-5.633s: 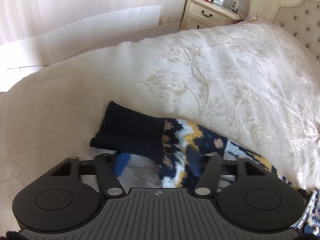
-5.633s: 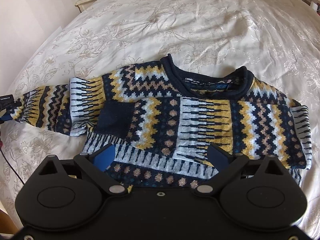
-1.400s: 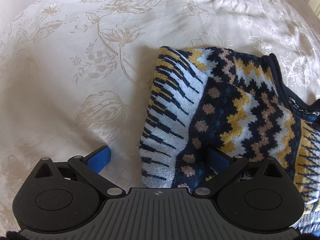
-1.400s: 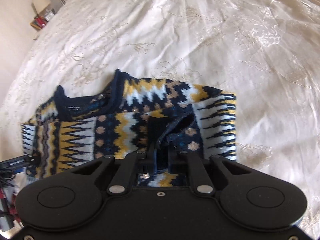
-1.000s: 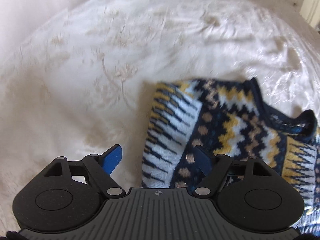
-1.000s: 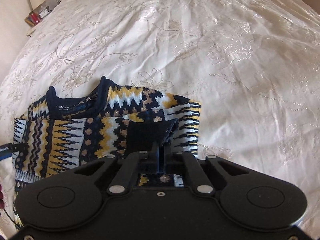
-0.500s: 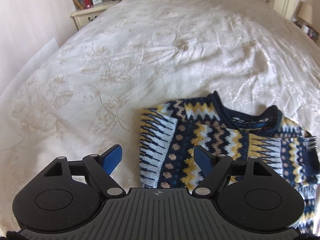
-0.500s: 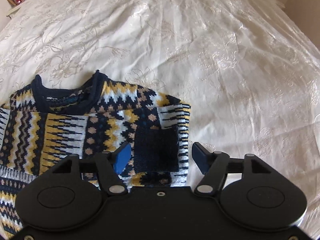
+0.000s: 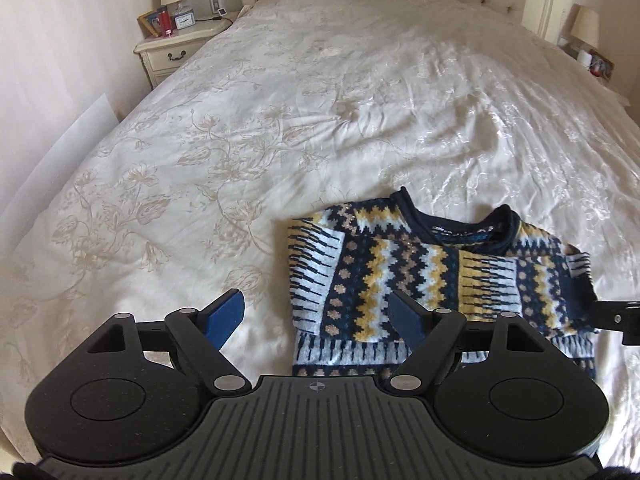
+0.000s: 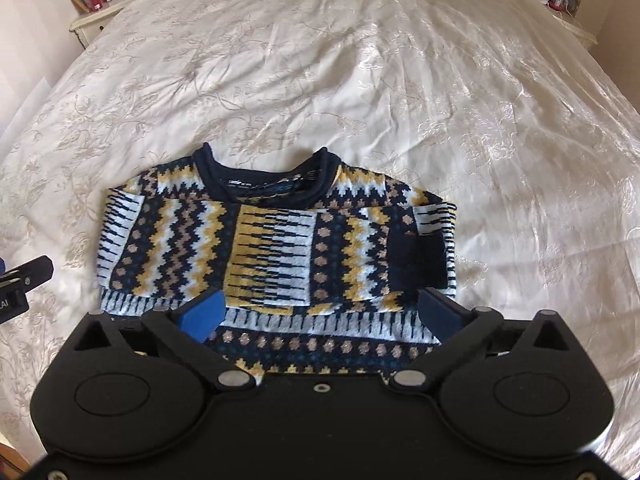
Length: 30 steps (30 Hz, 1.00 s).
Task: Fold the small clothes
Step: 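Withdraw both grippers above the folded sweater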
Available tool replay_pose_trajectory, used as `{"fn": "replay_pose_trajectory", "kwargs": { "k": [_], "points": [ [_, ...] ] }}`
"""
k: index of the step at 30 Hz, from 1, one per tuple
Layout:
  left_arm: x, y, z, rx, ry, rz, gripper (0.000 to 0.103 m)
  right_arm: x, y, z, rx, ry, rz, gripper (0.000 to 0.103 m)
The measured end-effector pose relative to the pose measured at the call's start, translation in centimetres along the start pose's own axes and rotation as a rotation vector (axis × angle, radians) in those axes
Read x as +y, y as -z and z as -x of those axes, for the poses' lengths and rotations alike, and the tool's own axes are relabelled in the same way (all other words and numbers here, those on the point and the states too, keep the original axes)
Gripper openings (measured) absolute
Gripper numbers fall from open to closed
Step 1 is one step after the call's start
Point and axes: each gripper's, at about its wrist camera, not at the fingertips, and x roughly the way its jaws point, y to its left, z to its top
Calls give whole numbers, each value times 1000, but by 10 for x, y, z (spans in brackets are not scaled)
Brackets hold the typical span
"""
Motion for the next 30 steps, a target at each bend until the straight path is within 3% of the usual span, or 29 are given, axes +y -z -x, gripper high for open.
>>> {"fn": "replay_pose_trajectory", "kwargs": {
  "k": [18,30],
  "points": [
    [16,15,24,-7,21,-89,78,35,43,33,-19,46,-75,102],
    [-5,46,54,-7,-46,-71,78,23,64,52,-39,15,-17,102]
  ]
}}
